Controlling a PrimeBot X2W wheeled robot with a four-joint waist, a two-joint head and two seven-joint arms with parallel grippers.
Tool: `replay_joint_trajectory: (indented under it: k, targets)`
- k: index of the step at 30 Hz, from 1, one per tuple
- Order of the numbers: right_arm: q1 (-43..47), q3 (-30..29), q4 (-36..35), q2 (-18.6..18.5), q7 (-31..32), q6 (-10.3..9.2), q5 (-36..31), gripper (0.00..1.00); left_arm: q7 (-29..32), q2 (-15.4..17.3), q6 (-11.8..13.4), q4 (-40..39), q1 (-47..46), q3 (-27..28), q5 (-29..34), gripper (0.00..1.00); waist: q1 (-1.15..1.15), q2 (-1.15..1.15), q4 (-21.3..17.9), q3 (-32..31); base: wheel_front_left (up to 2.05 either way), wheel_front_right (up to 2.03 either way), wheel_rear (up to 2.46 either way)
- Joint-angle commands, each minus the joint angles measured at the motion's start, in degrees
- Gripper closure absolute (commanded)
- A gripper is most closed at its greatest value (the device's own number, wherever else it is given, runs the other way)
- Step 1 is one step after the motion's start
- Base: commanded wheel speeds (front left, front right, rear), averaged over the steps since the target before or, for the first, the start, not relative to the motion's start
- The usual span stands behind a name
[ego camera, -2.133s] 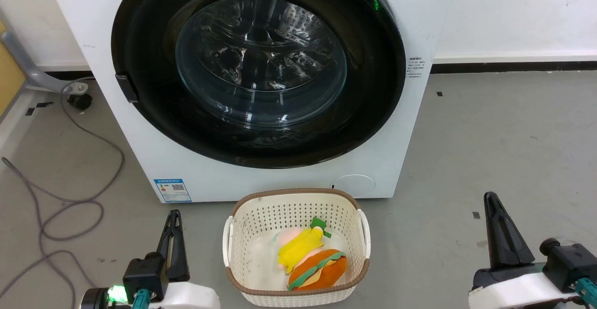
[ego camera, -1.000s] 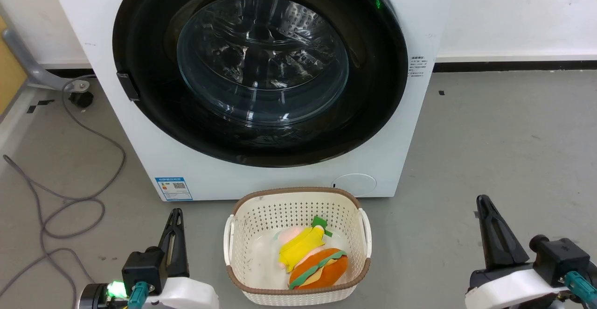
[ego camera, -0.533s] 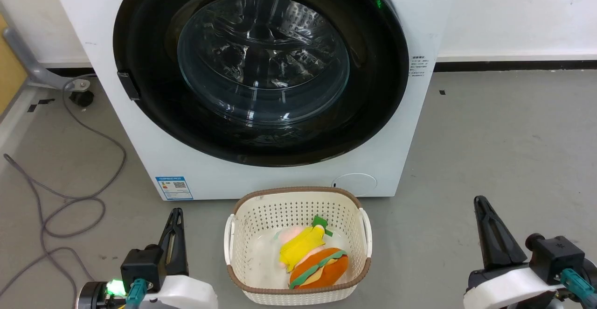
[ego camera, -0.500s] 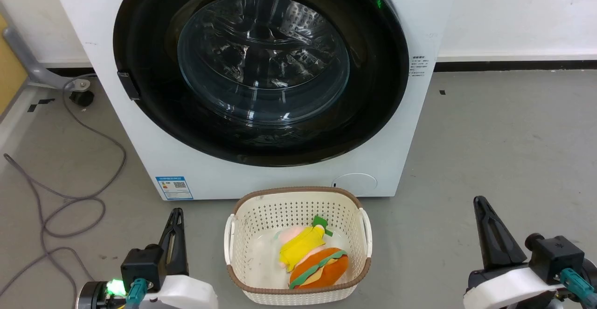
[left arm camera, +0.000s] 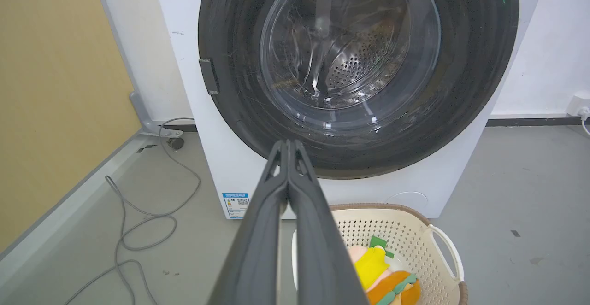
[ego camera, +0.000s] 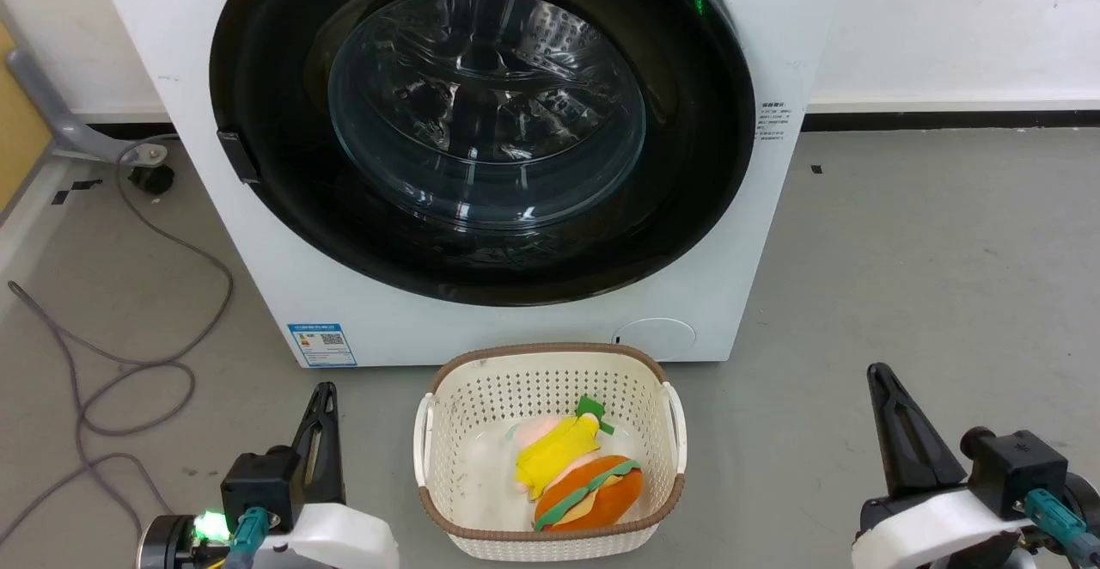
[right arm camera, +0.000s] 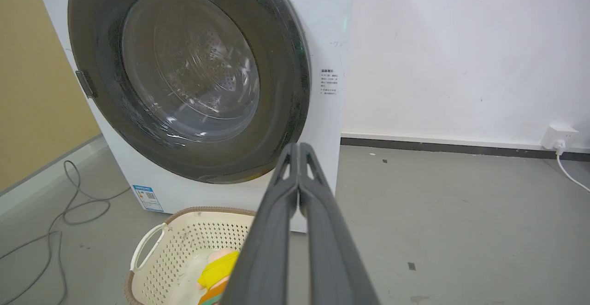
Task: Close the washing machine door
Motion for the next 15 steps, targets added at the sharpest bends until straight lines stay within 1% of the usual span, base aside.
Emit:
replay_joint_trajectory:
  k: [1,15]
  targets:
    - [-0.37,0.17,-0.35,0.12,0.28,-0.02,-0.71,1.0,0.28,0.04,-0.45,-0.4,-0.6,0.12,0.47,1.0,0.0,0.0,0.01,0.01,0.0,0.0,0.0]
    - [-0.44,0.4,-0.64,0.14,1.92,-0.03,-1.67,1.0,1.92,0.05,-1.44,-1.05,-0.74,0.51,0.76,1.0,0.0,0.0,0.11,0.11,0.0,0.0,0.0]
